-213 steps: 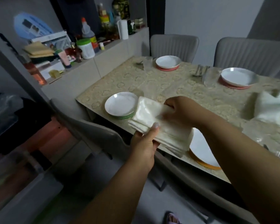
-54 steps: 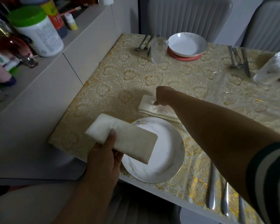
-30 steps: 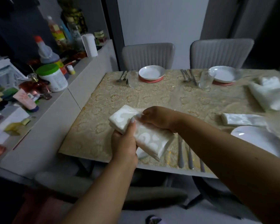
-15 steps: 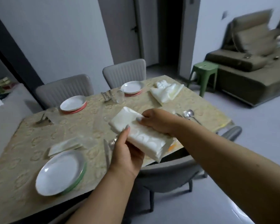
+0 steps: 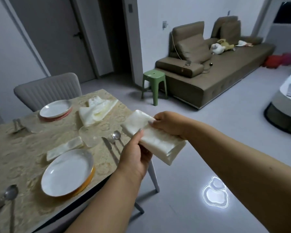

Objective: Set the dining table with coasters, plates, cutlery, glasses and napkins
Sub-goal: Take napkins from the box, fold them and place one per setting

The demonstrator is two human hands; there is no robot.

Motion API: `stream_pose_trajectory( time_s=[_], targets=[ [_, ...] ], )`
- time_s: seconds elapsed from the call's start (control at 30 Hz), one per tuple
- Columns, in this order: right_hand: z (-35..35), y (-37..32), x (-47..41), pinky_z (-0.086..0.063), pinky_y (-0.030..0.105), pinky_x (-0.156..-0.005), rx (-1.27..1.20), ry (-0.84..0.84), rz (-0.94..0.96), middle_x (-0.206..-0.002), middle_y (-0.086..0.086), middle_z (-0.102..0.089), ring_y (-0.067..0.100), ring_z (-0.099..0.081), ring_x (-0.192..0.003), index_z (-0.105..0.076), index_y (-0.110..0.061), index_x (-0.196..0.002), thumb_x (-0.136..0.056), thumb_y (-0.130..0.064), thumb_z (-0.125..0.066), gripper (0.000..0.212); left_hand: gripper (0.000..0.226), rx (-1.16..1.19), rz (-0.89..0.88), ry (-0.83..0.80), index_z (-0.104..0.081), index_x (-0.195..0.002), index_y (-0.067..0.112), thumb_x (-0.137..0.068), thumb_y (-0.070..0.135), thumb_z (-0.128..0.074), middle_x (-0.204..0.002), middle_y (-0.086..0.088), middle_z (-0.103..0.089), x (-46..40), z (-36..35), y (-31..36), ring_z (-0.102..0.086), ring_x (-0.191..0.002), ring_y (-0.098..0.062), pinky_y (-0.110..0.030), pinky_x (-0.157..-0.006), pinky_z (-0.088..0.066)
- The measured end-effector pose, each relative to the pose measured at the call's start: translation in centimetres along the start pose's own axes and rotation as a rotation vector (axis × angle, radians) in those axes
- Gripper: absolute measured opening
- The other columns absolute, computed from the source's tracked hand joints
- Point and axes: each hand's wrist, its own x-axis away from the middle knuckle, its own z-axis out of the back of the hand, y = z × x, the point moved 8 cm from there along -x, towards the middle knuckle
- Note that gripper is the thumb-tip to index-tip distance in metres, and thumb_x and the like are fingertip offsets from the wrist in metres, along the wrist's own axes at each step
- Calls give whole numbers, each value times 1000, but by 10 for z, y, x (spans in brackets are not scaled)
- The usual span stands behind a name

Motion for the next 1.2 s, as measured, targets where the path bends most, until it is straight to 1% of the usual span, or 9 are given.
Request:
stream_pose_trajectory(
  time_s=[0.1,0.27,0.4,0.57,0.63,0.77,0.93,1.1,1.2],
  targets=[
    [34,35,-15,-48,29,-69,-20,3,-27,-86,1,-64,16,-58,-73,-65,-16,-98,-96,-42,-48,31,20,-20,37,-4,-66,-105,9,-89,21,-65,-92,-11,-75,-27,-36,-24,-73,-84,-23,-40,-89,-54],
    [77,70,-49,-49,34,-78,-44,27,-26,-93,5,-66,18,-57,-78,-65,-15,-101,-96,-41,-49,32,26,-12,78,-69,-64,-111,8,-89,19,-60,-100,-14,-73,-71,-85,-37,-70,-93,-28,-41,-89,-54],
    [106,86,-88,-46,31,-74,-96,54,-29,-92,6,-67,17,-58,-77,-66,-15,-99,-94,-42,-51,32,27,-38,82,-92,-62,-114,7,-90,19,-61,-102,-16,-73,-118,-114,-34,-70,-95,-30,-42,-88,-54],
    [151,96,-151,-50,34,-81,-70,93,-52,-102,9,-70,17,-60,-80,-68,-14,-103,-95,-43,-50,35,25,-83,62,-116,-62,-113,8,-91,20,-61,-101,-15,-73,-191,-152,-21,-72,-91,-27,-40,-82,-56],
    [172,97,-178,-51,33,-78,-77,106,-63,-98,8,-70,16,-61,-77,-68,-14,-100,-95,-44,-50,35,24,-87,55,-123,-62,-112,8,-92,20,-61,-100,-14,-74,-221,-171,-13,-72,-90,-26,-40,-82,-56],
    [210,99,-232,-43,22,-57,-52,130,-71,-79,-2,-63,10,-56,-64,-67,-17,-98,-95,-44,-50,32,24,-96,53,-129,-62,-113,9,-92,21,-61,-98,-13,-74,-281,-204,2,-73,-87,-25,-38,-78,-56],
    [240,107,-288,-44,25,-58,-51,186,-63,-85,-2,-62,12,-57,-70,-55,-18,-107,-92,-42,-57,28,26,-98,43,-122,-62,-116,10,-92,22,-61,-98,-12,-74,-334,-227,16,-73,-87,-24,-37,-76,-57],
    [262,113,-358,-45,23,-54,-14,130,-34,-84,-2,-64,12,-59,-67,-58,-18,-102,-90,-43,-59,28,22,-91,-6,-66,-63,-112,11,-93,22,-60,-91,-9,-75,-396,-245,31,-73,-80,-20,-33,-70,-57],
    [273,123,-405,-48,24,-55,12,72,-31,-85,-2,-64,12,-61,-68,-59,-19,-100,-87,-48,-61,32,22,-96,-49,-30,-64,-111,11,-93,22,-60,-93,-8,-75,-438,-257,38,-72,-83,-20,-33,-72,-57]
  ],
)
